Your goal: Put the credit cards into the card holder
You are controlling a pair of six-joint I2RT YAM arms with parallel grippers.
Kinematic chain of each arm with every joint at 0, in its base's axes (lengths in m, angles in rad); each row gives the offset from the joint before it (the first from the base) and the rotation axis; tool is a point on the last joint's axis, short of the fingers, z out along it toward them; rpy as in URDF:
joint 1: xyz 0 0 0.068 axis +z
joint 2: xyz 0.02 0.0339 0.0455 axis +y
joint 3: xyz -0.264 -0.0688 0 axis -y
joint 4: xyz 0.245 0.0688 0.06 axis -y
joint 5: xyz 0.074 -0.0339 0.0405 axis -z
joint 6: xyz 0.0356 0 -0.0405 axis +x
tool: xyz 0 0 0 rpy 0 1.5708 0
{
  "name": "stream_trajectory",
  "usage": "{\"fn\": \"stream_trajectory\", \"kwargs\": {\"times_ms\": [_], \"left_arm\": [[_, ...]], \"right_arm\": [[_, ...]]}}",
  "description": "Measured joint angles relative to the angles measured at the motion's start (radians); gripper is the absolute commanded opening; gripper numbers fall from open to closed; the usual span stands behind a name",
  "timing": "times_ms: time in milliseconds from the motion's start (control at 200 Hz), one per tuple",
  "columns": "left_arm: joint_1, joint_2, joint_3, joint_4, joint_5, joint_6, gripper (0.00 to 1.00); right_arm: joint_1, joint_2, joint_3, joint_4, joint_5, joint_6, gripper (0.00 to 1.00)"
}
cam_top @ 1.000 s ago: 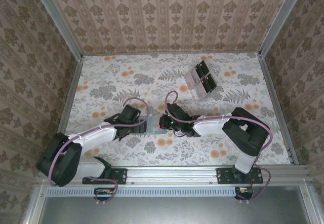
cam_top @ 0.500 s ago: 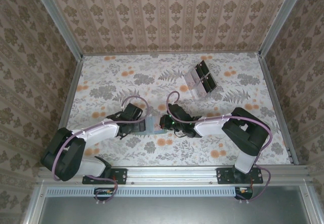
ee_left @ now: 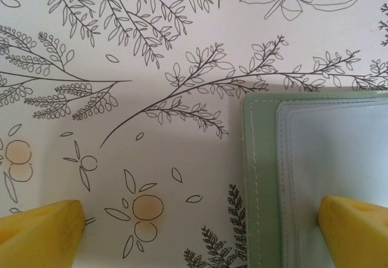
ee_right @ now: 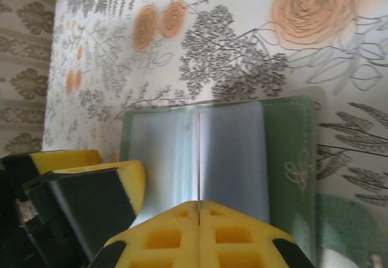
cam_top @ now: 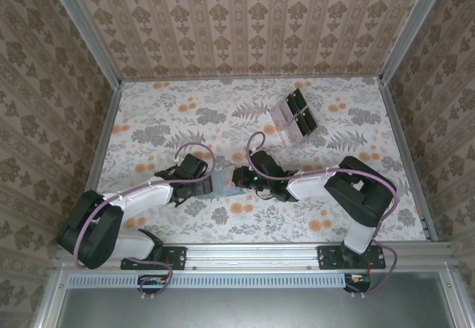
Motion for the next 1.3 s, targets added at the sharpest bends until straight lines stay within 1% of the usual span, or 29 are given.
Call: {"fn": "stream_trajectory", "kwargs": {"times_ms": [270, 890, 1300], "left_arm": [[0.0, 0.0, 0.0, 0.0, 0.0, 0.0, 1.0], [0.0, 0.0, -0.001, 0.0, -0.014, 0.0, 1.0], [0.0, -0.017, -0.001, -0.014, -0.015, 0.0, 1.0]], "right_arm": [[-0.013, 0.033, -0.001, 0.12, -0.054, 0.001, 0.0], [-0.023, 0.136, -0.051, 0.307, -0.077, 0.082, 0.0], [-0.023, 0.144, -0.074, 0.372, -0.085, 0.124, 0.0]]}}
